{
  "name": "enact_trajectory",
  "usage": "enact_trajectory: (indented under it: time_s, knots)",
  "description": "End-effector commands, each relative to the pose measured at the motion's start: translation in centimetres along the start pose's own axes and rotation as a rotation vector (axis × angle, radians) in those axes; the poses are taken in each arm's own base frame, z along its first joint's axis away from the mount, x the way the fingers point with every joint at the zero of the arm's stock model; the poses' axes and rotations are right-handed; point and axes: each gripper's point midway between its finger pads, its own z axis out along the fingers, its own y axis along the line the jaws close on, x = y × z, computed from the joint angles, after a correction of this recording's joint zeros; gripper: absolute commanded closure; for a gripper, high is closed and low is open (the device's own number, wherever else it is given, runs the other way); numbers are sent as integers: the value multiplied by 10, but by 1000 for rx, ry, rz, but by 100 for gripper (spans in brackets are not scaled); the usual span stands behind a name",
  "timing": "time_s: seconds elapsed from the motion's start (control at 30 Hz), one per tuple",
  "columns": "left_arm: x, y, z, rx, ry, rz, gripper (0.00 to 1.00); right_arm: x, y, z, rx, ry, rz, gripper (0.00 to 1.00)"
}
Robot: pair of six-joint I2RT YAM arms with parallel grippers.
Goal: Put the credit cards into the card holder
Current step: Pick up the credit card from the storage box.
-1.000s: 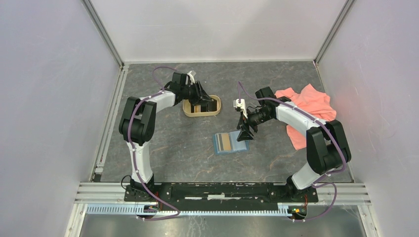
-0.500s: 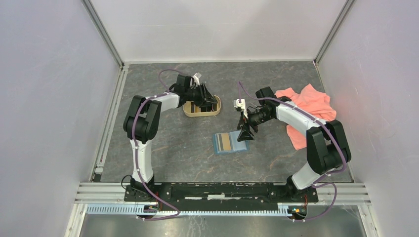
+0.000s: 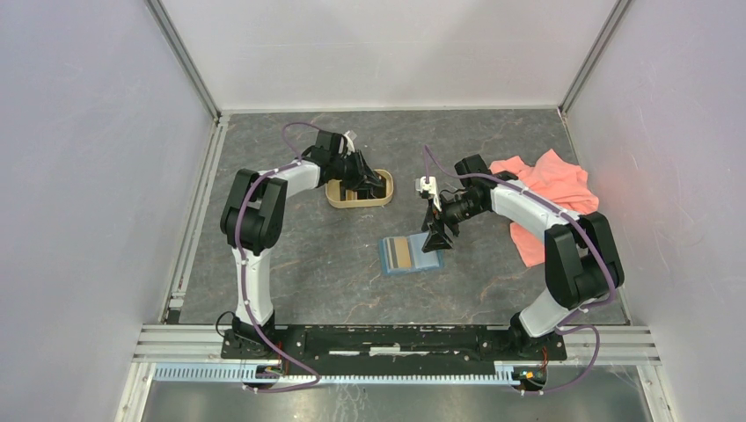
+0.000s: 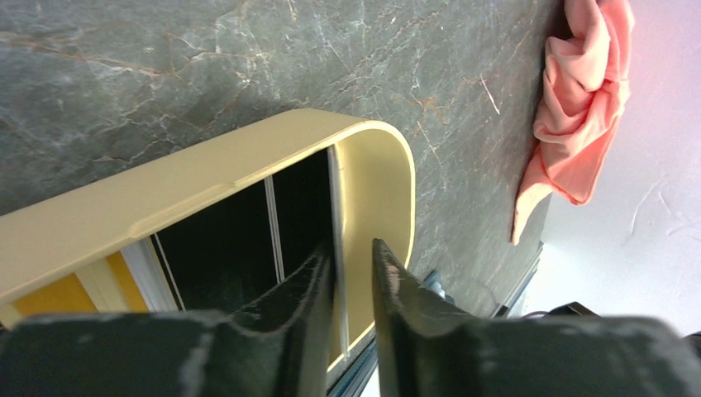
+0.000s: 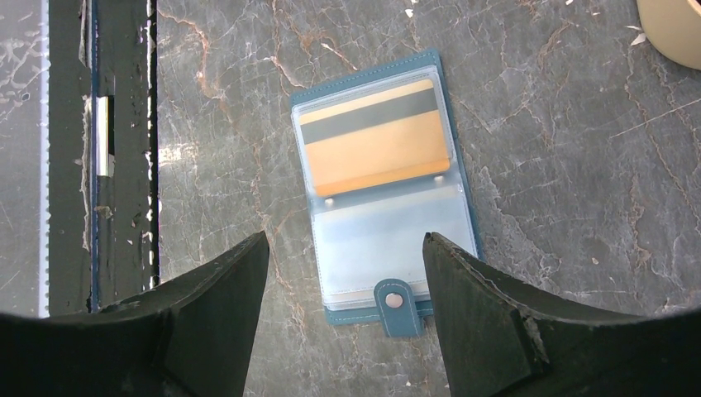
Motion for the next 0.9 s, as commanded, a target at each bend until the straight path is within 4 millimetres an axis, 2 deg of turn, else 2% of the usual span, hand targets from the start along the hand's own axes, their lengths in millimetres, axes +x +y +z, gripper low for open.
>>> enact_trajectory:
  time_s: [0.0,0.03,0.1,0.2,0.3,0.5,0.73,0.87]
  knots:
    - [-17,-18,-10,6,-44,89,78,-14,-5,-4,1,-30,-36,25]
    - [-16,-17,-10,4,-41,88,84,-14,-5,-5,1,-30,-36,25]
    - [-17,-17,-10,3,-43,88,90,-14,-4,-5,0,-29,-35,25]
    - [-18,-19,-13,4,-54,96,89,-14,-5,-5,1,-29,-35,25]
    - [-20,-23,-16,11,-60,106,83,-14,-5,-5,-1,-31,-35,25]
    - [-18,-30,-18,49,-56,93,82,-14,-5,-5,-1,-31,-33,25]
    - [-19,-30,-22,60,-75,83,96,-14,-4,-5,-3,-31,-34,25]
    - [-23,-28,-29,64,-102,84,98,-15,-4,-6,-4,-37,-38,25]
